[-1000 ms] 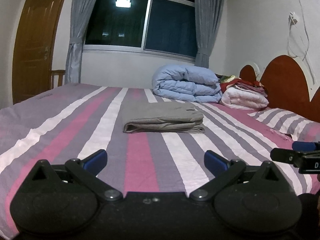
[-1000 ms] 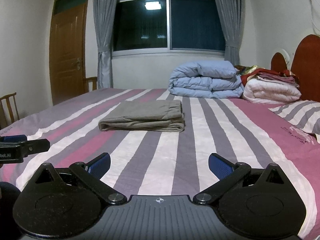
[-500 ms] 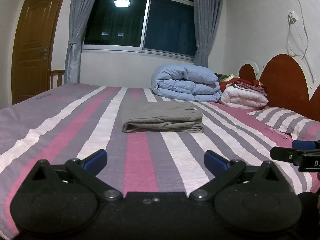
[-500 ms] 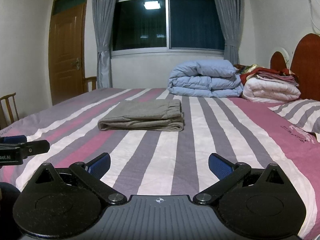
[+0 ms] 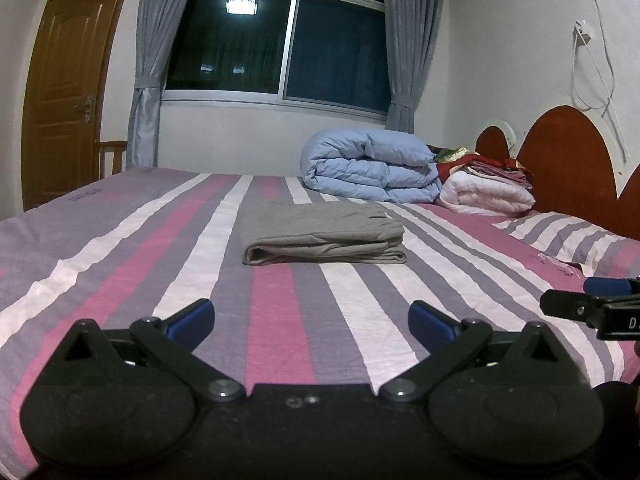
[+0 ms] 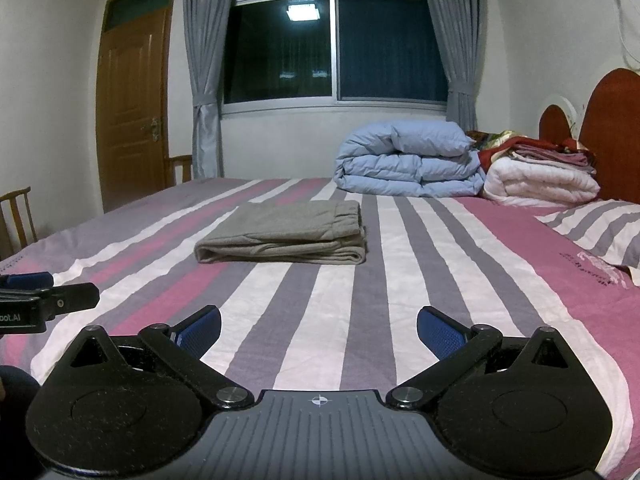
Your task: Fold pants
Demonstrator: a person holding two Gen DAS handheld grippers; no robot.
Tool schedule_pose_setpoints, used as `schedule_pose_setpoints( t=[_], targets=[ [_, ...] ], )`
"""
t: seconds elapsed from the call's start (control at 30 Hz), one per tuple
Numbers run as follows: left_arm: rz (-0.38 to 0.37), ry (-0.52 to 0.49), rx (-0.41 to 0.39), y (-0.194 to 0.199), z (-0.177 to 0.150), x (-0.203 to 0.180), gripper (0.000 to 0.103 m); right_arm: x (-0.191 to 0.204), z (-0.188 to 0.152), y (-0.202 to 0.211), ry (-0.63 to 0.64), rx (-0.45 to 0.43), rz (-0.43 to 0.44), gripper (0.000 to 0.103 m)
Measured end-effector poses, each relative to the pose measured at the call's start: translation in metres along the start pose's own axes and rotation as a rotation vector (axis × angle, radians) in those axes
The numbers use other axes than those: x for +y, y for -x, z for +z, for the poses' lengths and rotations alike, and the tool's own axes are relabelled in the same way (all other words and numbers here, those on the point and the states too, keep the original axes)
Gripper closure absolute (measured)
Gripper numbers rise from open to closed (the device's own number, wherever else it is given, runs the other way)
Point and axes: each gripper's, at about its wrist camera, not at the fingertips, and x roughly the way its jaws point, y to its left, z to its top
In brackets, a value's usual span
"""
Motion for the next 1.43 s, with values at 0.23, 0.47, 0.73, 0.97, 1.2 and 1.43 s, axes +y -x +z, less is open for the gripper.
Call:
schedule_pose_setpoints(
  t=[0.23,0.47,0.73,0.97,1.2,1.43],
  targets=[
    [-0.003,0.000,0.004,0.0006,-0.0004,-0.0007,0.006,0.0005,0.0001,0.0002,0.001,0.000,0.000,0.000],
    [-0.004,-0.001,0.003,0.0010,-0.0009,-0.0010,0.006,0.0009,0.0001,0.0003,0.001,0.001,0.000,0.000],
    [-0.005,-0.002,0.001,0.0013,-0.0010,-0.0011,0.006,-0.0005,0.0003,0.0000,0.002,0.001,0.001,0.000],
    [-0.023,-0.004,-0.007,0.0022,0.0006,0.0013,0.006,-0.0003,0.0003,0.0001,0.002,0.000,0.001,0.000],
    [-0.042,-0.005,-0.022,0.0020,0.0019,0.0057,0.006,-0.0010,0.0004,-0.0003,0.003,0.000,0.001,0.000],
    [-0.053,-0.026,-0.041,0.0044,0.0010,0.0046,0.006,-0.0010,0.0003,-0.0001,0.003,0.000,0.001,0.000]
  ],
)
